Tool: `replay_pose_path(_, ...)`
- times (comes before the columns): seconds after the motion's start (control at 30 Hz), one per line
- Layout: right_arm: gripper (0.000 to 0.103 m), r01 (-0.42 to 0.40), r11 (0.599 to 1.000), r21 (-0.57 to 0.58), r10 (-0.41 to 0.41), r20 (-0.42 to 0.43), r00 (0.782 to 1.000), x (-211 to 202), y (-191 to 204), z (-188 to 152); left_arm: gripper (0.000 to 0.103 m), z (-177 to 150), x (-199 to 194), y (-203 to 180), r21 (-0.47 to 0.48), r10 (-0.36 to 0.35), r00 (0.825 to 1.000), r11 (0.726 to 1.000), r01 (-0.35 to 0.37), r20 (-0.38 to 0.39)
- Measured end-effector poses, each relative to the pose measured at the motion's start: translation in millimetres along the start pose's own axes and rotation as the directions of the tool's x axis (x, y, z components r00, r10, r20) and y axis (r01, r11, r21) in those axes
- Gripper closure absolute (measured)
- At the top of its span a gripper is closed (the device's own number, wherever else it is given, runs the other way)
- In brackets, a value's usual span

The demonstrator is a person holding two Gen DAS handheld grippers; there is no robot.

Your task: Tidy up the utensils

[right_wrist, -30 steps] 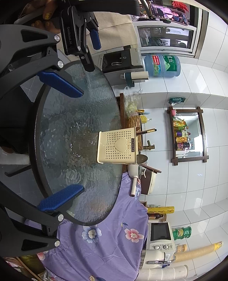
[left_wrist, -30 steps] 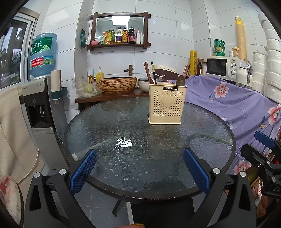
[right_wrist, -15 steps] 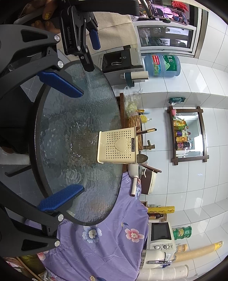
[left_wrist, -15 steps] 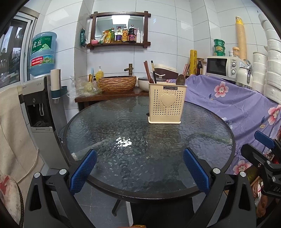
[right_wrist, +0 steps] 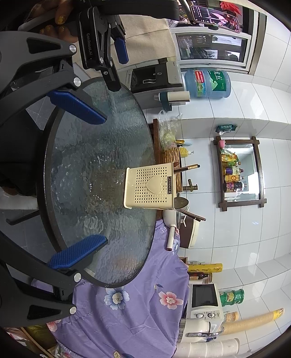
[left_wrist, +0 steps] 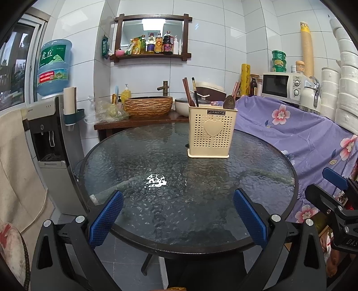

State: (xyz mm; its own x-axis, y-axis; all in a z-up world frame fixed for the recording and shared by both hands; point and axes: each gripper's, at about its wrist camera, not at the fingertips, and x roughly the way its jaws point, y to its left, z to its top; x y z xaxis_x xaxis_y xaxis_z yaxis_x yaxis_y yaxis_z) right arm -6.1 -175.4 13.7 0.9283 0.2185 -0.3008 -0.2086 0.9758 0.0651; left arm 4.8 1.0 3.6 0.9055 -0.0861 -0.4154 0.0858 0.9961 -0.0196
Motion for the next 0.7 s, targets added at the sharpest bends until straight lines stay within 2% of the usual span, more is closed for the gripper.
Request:
replay_pose_path(0.2, 0.006, 0.000, 1.000, -0.001, 0.000, 0.001, 1.000, -0.2, -0.2, 0.1, 0.006, -1.6, -2.4, -0.1, 0.005, -0.008, 1.000, 1.000, 0.008, 0.019)
replay_pose_path(0.7, 0.006, 0.000, 1.000, -0.001, 0.000, -0.002, 1.000, 1.2, 0.0, -1.0, 0.006, 0.4, -1.0, -0.1, 0.005, 0.015, 1.000, 1.000, -0.015, -0.001)
